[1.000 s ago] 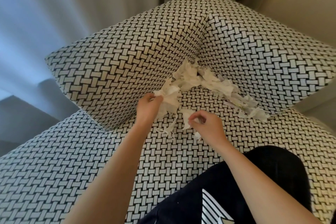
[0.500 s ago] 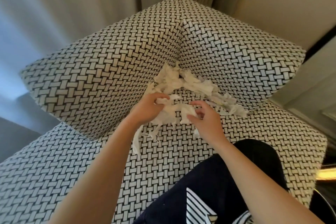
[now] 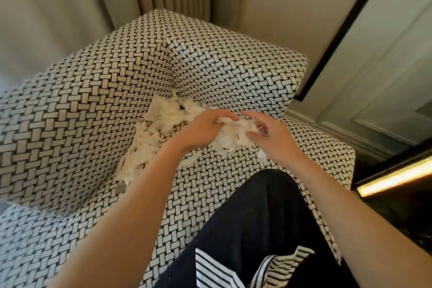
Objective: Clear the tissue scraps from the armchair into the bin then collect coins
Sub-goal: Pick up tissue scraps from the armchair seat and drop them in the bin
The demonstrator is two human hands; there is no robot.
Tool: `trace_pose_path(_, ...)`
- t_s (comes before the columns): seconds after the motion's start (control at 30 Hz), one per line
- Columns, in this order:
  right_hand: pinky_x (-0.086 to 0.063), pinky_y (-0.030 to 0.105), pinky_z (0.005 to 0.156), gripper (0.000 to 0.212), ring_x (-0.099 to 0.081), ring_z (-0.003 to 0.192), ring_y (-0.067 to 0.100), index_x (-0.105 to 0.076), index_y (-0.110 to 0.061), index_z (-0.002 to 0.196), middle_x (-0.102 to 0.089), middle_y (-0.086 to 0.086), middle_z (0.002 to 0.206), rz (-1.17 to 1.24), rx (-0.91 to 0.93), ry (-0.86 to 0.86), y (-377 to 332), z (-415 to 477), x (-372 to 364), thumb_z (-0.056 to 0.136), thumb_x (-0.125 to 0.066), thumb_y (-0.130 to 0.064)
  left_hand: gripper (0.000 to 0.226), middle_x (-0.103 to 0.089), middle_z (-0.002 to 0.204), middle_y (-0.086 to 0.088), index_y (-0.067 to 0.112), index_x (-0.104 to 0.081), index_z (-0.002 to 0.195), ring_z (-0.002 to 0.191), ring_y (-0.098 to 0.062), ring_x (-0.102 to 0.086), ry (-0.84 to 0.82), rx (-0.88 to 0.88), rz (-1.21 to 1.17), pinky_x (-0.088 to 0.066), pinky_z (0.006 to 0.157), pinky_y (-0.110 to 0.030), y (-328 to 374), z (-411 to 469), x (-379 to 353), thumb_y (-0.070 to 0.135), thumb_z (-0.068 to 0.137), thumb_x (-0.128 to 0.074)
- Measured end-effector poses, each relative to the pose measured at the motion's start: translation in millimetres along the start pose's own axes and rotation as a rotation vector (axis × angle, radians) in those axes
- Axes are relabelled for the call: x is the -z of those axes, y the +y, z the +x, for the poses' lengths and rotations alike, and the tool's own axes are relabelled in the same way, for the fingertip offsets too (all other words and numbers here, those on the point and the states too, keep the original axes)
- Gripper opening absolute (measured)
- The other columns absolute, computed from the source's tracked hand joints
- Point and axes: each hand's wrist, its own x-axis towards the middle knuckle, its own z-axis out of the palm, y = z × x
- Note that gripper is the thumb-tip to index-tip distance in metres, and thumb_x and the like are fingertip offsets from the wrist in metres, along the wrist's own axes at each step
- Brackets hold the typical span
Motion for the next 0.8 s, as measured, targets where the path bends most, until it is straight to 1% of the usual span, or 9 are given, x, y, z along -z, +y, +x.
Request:
trace_pose_path(0.07, -0.041, 0.005, 0.063, 0.039, -0.051, 0.083, -0.006, -0.058, -0.026, 0.125, -0.06, -0.008, 0.106, -0.027, -0.009, 0.043, 7.5, -3.5, 16.8, 0.09, -0.059, -0.009, 0.033, -0.05, 0.13, 0.005, 0.017, -0.057, 0.122, 0.111, -0.003, -0.042, -0.036, -0.05, -0.002, -0.035, 0.095, -0.015, 18.6, 11.0, -10.8, 0.006, 0.097, -0.037)
trace_pose_path(0.13, -0.039, 0.006, 0.067, 0.035, -0.052, 0.089, -0.005, -0.061, -0.025, 0.122, -0.061, -0.009, 0.111, -0.037, -0.028, 0.113, 17.8, -11.0, 37.1, 0.09, -0.06, -0.012, 0.028, -0.055, 0.111, 0.008, 0.013, -0.058, 0.119, 0.091, -0.001, -0.048, -0.067, -0.091, -0.045, -0.036, 0.073, -0.007, 40.8, 22.3, -27.5, 0.012, 0.097, -0.042)
trace_pose_path(0.17, -0.039, 0.005, 0.069, 0.033, -0.052, 0.09, -0.006, -0.062, -0.025, 0.121, -0.062, -0.011, 0.111, -0.042, -0.035, 0.142, 22.0, -13.9, 44.7, 0.09, -0.061, -0.013, 0.027, -0.055, 0.102, 0.011, 0.012, -0.059, 0.119, 0.083, 0.001, -0.048, -0.074, -0.093, -0.078, -0.035, 0.07, -0.01, 48.1, 26.4, -34.6, 0.014, 0.097, -0.043)
trace_pose_path(0.23, -0.037, 0.005, 0.072, 0.031, -0.053, 0.091, -0.006, -0.063, -0.025, 0.118, -0.06, -0.015, 0.107, -0.07, -0.064, 0.205, 32.0, -24.2, 64.9, 0.089, -0.062, -0.015, 0.028, -0.051, 0.095, 0.015, 0.017, -0.057, 0.122, 0.085, 0.001, -0.048, -0.094, -0.092, -0.128, -0.036, 0.071, -0.016, 62.6, 37.8, -53.3, 0.017, 0.097, -0.044)
trace_pose_path(0.3, -0.036, 0.008, 0.078, 0.03, -0.055, 0.096, 0.002, -0.064, -0.022, 0.117, -0.059, -0.016, 0.106, -0.104, -0.103, 0.275, 45.0, -37.7, 85.7, 0.088, -0.063, -0.016, 0.029, -0.049, 0.096, 0.017, 0.022, -0.055, 0.125, 0.09, -0.002, -0.05, -0.126, -0.097, -0.161, -0.037, 0.071, -0.016, 75.4, 49.0, -76.0, 0.019, 0.097, -0.045)
trace_pose_path(0.37, -0.038, 0.013, 0.084, 0.029, -0.054, 0.1, 0.004, -0.064, -0.019, 0.117, -0.06, -0.014, 0.106, -0.13, -0.155, 0.335, 59.8, -54.4, 105.5, 0.088, -0.063, -0.017, 0.027, -0.051, 0.094, 0.019, 0.021, -0.057, 0.121, 0.087, 0.002, -0.049, -0.159, -0.118, -0.207, -0.038, 0.071, -0.015, 88.3, 58.6, -101.0, 0.018, 0.096, -0.048)
trace_pose_path(0.5, -0.038, 0.015, 0.085, 0.029, -0.053, 0.101, 0.005, -0.063, -0.02, 0.118, -0.058, -0.014, 0.107, -0.163, -0.291, 0.414, 90.4, -92.3, 136.1, 0.089, -0.063, -0.019, 0.031, -0.053, 0.104, 0.01, 0.021, -0.058, 0.124, 0.101, -0.01, -0.052, -0.205, -0.096, -0.281, -0.044, 0.08, -0.021, 107.4, 75.6, -156.8, 0.018, 0.093, -0.054)
trace_pose_path(0.67, -0.033, 0.005, 0.075, 0.026, -0.051, 0.099, 0.004, -0.062, -0.019, 0.116, -0.059, -0.01, 0.107, -0.133, -0.471, 0.532, 127.2, -143.1, 163.0, 0.09, -0.061, -0.019, 0.032, -0.054, 0.106, 0.005, 0.023, -0.054, 0.122, 0.107, -0.019, -0.056, -0.311, 0.036, -0.479, -0.052, 0.092, -0.038, 126.8, 78.4, -228.6, 0.012, 0.091, -0.057)
trace_pose_path(0.8, -0.036, 0.018, 0.082, 0.027, -0.053, 0.101, 0.008, -0.061, -0.017, 0.118, -0.06, -0.006, 0.11, -0.137, -0.552, 0.567, 150.8, -176.5, 172.5, 0.091, -0.06, -0.02, 0.04, -0.056, 0.122, -0.007, 0.02, -0.052, 0.127, 0.11, -0.023, -0.057, -0.364, 0.174, -0.549, -0.05, 0.095, -0.042, 126.0, 80.7, -273.5, 0.009, 0.089, -0.059)
